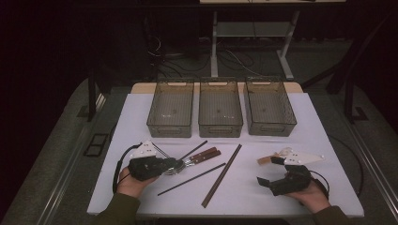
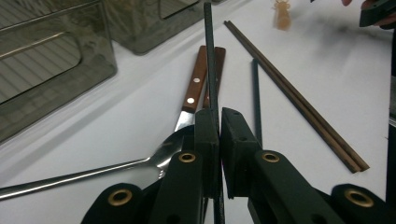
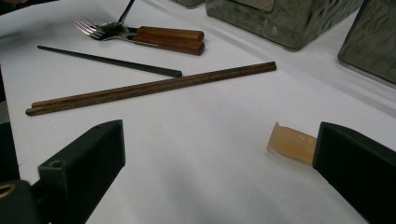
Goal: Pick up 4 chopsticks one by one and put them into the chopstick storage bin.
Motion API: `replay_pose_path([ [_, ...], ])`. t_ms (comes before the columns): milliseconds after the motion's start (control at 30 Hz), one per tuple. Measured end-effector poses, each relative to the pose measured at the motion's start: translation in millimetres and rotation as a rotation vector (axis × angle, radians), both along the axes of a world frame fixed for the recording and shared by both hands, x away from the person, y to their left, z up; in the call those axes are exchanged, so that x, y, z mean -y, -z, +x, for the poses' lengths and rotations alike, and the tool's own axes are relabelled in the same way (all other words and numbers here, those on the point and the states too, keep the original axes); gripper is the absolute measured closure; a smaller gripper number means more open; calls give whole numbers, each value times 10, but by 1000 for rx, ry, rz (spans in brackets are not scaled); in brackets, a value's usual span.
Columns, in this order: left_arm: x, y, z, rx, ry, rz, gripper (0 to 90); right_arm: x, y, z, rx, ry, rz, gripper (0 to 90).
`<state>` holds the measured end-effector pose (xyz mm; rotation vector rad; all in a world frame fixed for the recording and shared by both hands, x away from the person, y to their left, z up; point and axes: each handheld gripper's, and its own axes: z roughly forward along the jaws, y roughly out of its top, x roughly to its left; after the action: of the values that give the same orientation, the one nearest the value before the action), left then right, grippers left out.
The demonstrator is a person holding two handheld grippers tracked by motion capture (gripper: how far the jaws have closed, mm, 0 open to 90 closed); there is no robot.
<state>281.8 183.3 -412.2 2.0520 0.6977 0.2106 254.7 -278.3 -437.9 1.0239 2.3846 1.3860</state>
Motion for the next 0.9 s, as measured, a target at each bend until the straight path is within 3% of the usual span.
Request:
replay_pose_path([
  [567, -176, -44, 64, 25, -101, 4, 856, -4, 3, 0, -1, -2, -3, 23],
  [900, -258, -88, 225, 31, -167, -5, 856, 2, 5, 0, 1, 4, -5, 24],
])
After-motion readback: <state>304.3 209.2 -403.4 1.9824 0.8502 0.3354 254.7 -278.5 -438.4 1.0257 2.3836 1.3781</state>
